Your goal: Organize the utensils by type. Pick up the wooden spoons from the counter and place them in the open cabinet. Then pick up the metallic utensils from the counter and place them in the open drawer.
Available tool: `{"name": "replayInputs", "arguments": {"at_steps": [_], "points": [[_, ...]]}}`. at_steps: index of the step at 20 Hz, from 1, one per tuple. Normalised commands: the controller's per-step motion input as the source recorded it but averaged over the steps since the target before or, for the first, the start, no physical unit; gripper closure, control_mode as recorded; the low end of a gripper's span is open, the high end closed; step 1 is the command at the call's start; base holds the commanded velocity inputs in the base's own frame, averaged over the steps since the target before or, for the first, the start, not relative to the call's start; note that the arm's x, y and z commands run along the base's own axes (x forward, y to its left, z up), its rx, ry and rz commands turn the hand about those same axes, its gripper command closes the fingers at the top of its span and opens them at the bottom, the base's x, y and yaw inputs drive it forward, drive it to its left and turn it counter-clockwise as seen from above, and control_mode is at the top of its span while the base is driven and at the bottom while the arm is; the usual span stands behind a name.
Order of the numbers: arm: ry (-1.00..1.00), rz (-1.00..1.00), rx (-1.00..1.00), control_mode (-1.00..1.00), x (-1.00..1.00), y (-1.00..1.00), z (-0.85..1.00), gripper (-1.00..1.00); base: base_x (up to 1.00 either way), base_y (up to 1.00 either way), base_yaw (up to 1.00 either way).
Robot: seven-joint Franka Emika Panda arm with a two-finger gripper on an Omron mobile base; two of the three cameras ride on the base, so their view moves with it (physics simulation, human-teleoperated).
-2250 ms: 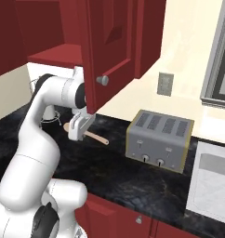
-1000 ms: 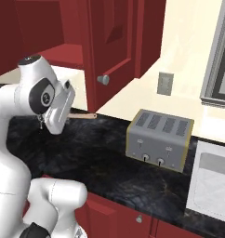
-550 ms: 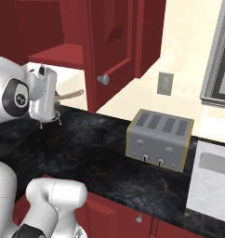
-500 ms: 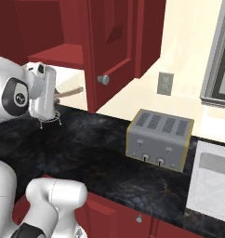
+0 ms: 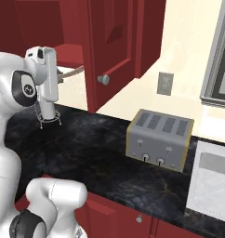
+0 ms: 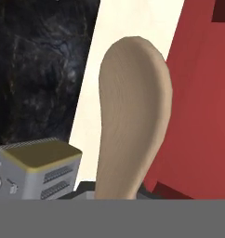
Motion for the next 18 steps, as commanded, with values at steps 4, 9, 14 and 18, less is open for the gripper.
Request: {"name": "replayInputs", "arguments": {"at_steps": [4, 9, 14, 18], "points": [[-0.02, -0.01, 0.0, -1.0, 0.53, 0.08, 0.42, 1.0, 0.0, 0.0, 0.0], [0.0, -0.01, 0.04, -1.0, 0.48, 0.0, 0.38, 1.0, 0.0, 0.0, 0.0], [-0.03, -0.02, 0.06, -1.0, 0.59, 0.0, 0.04, 1.0, 0.0, 0.0, 0.0], [-0.02, 0.0, 0.0, -1.0, 0.63, -0.02, 0.0, 1.0, 0.0, 0.0, 0.0]]}}
